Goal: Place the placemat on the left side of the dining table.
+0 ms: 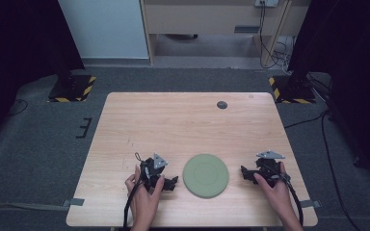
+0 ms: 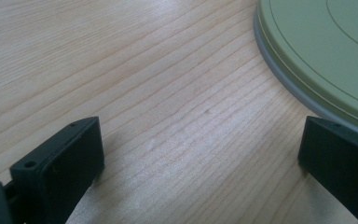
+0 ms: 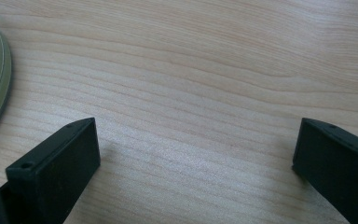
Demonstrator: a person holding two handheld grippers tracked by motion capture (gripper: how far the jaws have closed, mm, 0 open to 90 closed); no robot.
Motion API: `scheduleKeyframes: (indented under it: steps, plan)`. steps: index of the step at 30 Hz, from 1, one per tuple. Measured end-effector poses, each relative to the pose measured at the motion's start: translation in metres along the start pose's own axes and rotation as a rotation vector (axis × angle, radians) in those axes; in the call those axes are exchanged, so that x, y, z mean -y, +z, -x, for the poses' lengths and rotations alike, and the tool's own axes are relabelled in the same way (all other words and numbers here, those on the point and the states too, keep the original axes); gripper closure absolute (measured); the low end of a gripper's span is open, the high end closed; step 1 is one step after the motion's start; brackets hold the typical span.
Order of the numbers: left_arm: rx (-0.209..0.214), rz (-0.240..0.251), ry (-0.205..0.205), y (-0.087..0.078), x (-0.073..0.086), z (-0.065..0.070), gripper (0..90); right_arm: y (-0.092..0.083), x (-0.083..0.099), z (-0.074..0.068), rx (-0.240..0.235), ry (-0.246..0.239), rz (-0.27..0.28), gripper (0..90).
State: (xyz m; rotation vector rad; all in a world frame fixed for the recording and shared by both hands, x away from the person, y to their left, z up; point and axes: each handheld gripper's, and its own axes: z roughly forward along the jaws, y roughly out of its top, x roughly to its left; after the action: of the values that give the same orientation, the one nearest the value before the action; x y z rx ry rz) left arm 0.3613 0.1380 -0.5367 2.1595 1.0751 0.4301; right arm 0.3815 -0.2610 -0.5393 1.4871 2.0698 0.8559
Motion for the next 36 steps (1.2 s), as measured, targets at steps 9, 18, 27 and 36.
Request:
scheduleKeyframes:
  steps: [9,18,27,36]
  plan:
    - [-0.018,0.000,-0.024,0.001,-0.001,0.002,0.0,0.000,0.000,0.000,-0.005,0.000,-0.002,0.6]
    - [-0.021,0.000,-0.027,0.001,-0.001,0.002,0.0,-0.009,0.002,-0.009,-0.024,-0.050,0.008,4.4]
    - [0.036,0.115,0.028,-0.011,-0.005,0.023,3.9,-0.025,0.008,-0.022,-0.143,-0.099,0.051,4.5]
    - [0.081,0.113,0.056,-0.013,-0.002,0.037,3.6,-0.027,0.007,-0.039,-0.194,-0.146,0.057,4.8]
